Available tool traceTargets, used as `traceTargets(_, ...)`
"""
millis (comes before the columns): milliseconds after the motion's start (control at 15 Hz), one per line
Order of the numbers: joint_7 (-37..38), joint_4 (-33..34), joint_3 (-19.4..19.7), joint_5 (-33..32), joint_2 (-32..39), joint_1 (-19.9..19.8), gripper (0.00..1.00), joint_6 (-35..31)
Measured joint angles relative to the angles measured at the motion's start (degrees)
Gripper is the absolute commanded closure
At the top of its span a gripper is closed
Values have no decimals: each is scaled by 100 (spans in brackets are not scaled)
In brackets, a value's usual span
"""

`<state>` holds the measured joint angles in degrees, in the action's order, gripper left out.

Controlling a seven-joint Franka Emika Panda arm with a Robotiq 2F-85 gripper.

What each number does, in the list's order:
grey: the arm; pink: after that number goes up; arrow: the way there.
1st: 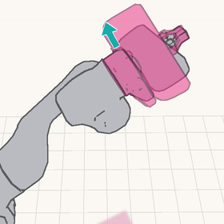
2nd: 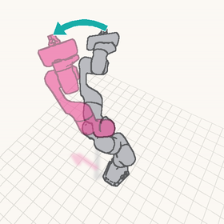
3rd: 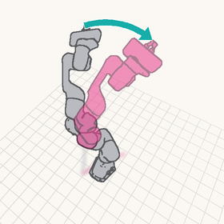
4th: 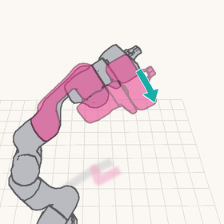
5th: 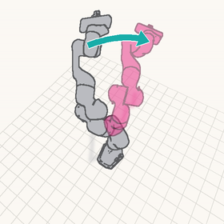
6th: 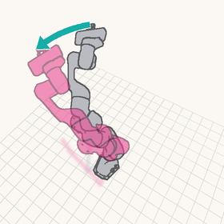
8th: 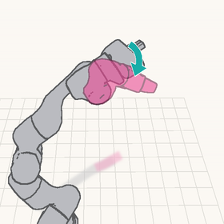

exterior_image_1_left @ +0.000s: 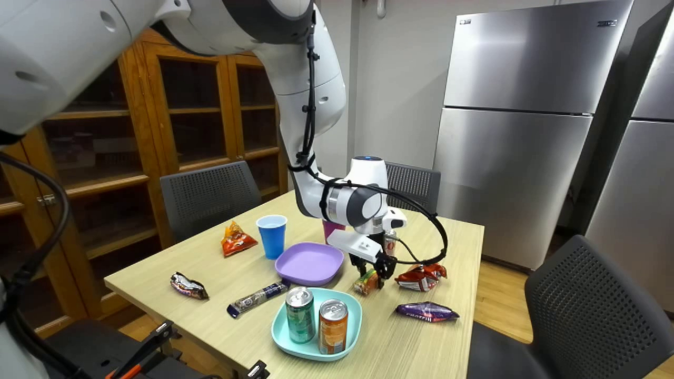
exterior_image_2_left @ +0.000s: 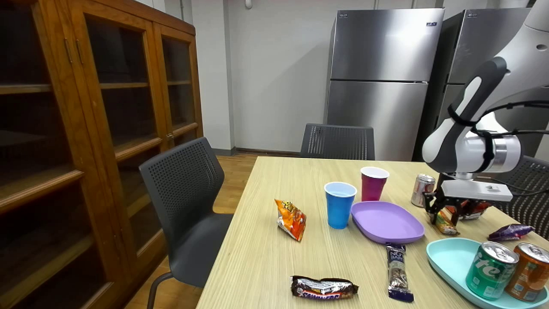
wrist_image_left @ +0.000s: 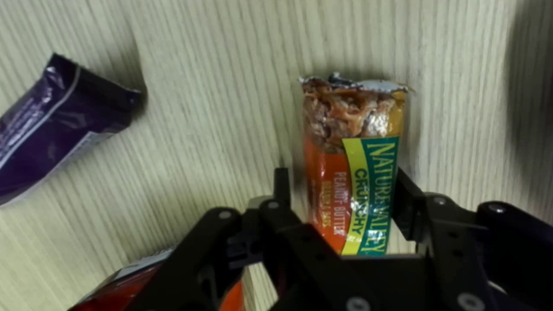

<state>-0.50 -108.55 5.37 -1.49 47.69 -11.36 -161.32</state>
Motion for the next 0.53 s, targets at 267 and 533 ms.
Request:
traceTargets(267,-30,25,-21,0,7,0,83,5)
traceTargets(533,-157,18,-33,0,-40,-41,83,5)
